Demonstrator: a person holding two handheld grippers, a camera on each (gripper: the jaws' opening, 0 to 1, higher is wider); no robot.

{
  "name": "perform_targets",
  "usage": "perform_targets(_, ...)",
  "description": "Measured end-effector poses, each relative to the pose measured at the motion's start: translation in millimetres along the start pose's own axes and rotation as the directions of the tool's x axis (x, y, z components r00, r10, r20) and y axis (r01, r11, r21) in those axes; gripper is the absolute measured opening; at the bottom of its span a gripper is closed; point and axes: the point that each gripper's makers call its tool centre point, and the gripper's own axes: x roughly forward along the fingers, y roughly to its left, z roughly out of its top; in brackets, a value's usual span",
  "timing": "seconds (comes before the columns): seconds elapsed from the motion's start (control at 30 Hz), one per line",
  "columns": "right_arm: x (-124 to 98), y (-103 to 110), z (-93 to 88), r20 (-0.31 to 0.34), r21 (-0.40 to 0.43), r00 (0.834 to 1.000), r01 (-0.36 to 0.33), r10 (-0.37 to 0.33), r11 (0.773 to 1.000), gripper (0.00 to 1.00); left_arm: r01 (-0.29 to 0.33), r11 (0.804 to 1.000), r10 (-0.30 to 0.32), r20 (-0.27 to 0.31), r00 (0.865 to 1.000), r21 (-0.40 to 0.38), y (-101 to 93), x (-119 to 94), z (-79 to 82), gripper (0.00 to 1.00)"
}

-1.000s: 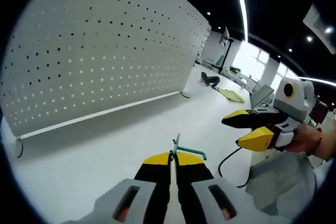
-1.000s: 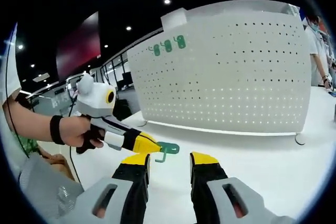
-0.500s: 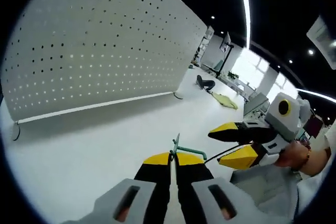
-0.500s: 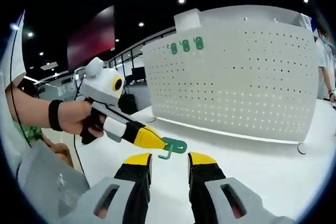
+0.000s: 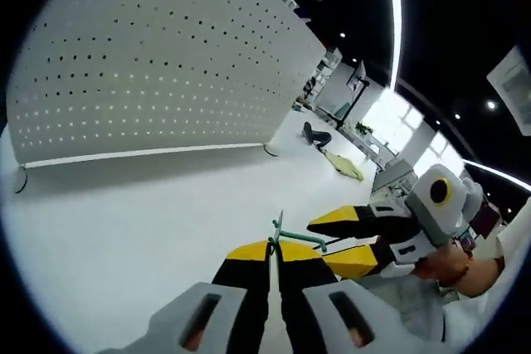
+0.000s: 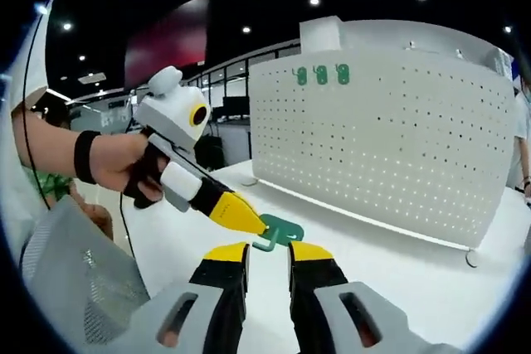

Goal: Insert the hook assembly into the mounting plate slot until the hook locks in place.

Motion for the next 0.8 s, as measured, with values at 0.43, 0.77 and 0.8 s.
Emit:
perform_targets(0.43,4,16,4.6,-0.060,-0.264,0.998,-0.019,0.003,0.964,0.09,0.006,1.000,-0.006,-0.033,0.999,0.000,-10.2,-11,-4.0,0.03)
perform_targets(0.77,3,24,-0.1,-0.115,-0.462,0.993,-0.037,-0.018,0.886,0.07,0.012,1.000,-0.014,-0.098,0.995,-0.022,-14.9,-14,-14.1,0.03)
perform_targets(0.8,2,23,-1.4,-0.123,-0.478,0.992,-0.041,-0.021,0.878,0.07,0.012,1.000,-0.014,-0.100,0.995,-0.019,-15.6,-14,-14.2,0.03)
